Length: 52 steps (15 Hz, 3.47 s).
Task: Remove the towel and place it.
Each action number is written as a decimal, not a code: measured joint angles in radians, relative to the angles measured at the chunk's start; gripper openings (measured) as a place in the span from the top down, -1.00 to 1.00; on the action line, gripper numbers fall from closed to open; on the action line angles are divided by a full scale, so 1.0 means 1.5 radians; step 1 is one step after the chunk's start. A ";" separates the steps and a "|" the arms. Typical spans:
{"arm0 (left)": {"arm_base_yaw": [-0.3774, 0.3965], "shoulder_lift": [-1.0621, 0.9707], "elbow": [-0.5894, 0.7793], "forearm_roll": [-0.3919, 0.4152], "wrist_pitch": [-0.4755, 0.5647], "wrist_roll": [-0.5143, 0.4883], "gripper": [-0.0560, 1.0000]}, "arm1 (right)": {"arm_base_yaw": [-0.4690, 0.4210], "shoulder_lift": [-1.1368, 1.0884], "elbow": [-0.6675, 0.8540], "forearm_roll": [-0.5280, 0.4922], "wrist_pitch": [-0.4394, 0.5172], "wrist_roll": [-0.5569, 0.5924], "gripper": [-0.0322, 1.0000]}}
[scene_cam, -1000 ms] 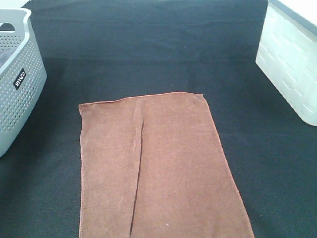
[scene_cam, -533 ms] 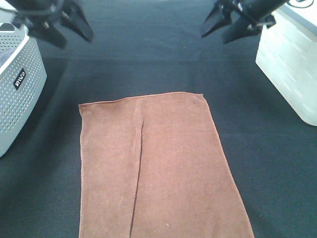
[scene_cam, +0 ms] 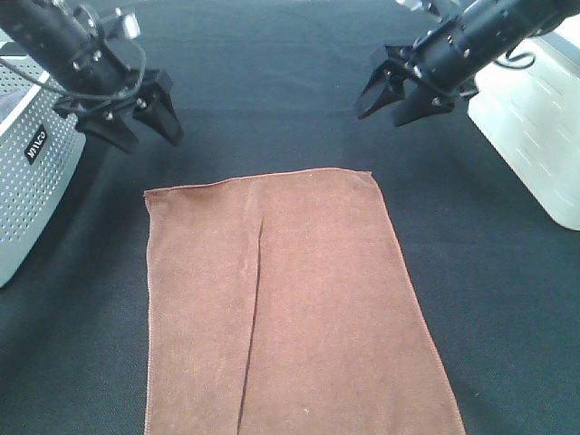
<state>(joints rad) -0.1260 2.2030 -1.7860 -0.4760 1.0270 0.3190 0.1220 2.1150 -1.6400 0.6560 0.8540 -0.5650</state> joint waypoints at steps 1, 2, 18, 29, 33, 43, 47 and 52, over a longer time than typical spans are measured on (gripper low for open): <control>0.003 0.008 0.000 0.030 0.002 0.000 -0.44 | 0.000 0.020 0.000 0.003 -0.010 0.000 -0.33; 0.007 0.012 0.000 0.045 0.002 0.000 -0.44 | 0.000 0.033 0.000 0.003 -0.017 0.000 -0.33; 0.039 0.128 -0.003 -0.063 0.021 0.087 -0.44 | 0.000 0.137 0.000 -0.009 -0.141 0.000 -0.33; 0.007 0.129 -0.003 -0.063 -0.007 0.103 -0.44 | 0.015 0.164 -0.007 0.017 -0.171 0.000 -0.27; -0.008 0.129 -0.003 -0.059 -0.017 0.097 -0.44 | 0.035 0.167 -0.007 0.013 -0.175 0.000 -0.18; -0.011 0.124 -0.008 0.049 -0.045 0.019 -0.23 | 0.035 0.173 -0.007 0.011 -0.189 0.017 0.27; -0.009 0.131 -0.007 -0.075 -0.073 0.085 -0.23 | 0.035 0.173 -0.007 0.011 -0.189 0.017 0.27; -0.010 0.130 -0.007 -0.029 -0.053 0.081 -0.23 | 0.035 0.173 -0.007 0.011 -0.189 0.017 0.27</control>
<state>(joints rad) -0.1410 2.3980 -1.7970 -0.5190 0.9470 0.4410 0.1740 2.3740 -1.6510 0.6730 0.5710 -0.5400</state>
